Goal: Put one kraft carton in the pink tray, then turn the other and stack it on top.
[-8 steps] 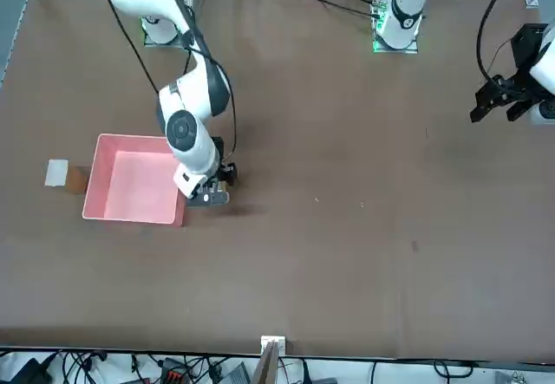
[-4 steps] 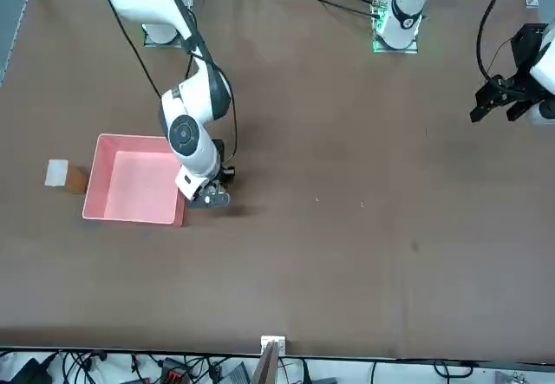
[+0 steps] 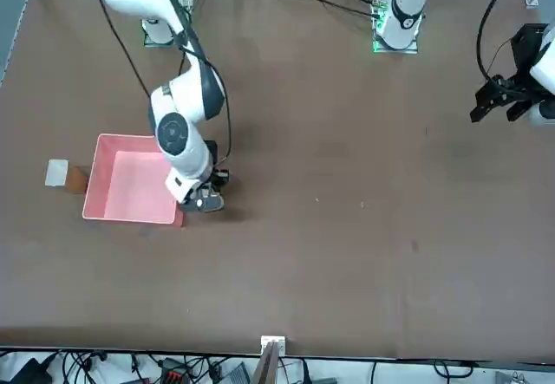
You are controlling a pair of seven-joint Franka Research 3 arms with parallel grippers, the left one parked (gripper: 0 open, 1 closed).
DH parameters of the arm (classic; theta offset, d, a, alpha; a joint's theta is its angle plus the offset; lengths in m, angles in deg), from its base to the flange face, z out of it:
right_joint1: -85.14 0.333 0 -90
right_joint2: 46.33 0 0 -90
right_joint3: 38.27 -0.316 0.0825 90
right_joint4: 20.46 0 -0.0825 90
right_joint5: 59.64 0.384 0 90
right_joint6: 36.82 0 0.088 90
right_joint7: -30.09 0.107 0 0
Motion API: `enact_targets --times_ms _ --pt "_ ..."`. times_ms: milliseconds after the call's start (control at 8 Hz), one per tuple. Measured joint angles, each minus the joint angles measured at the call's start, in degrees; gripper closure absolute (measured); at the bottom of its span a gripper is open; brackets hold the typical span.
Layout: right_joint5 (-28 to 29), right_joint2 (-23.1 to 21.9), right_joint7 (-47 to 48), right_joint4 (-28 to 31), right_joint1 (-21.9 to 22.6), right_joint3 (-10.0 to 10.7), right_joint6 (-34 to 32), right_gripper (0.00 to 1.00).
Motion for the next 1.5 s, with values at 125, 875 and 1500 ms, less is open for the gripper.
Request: enact_targets --times_ms 125,875,1500 --pt "0.0 -1.9 -4.9 -2.3 -1.9 0.1 -5.6 0.98" --pt "0.1 -11.1 -52.2 -0.8 -12.7 0.2 -20.5 0.98" --pt "-6.6 -17.9 -79.4 15.0 -18.4 0.1 -10.1 0.98"
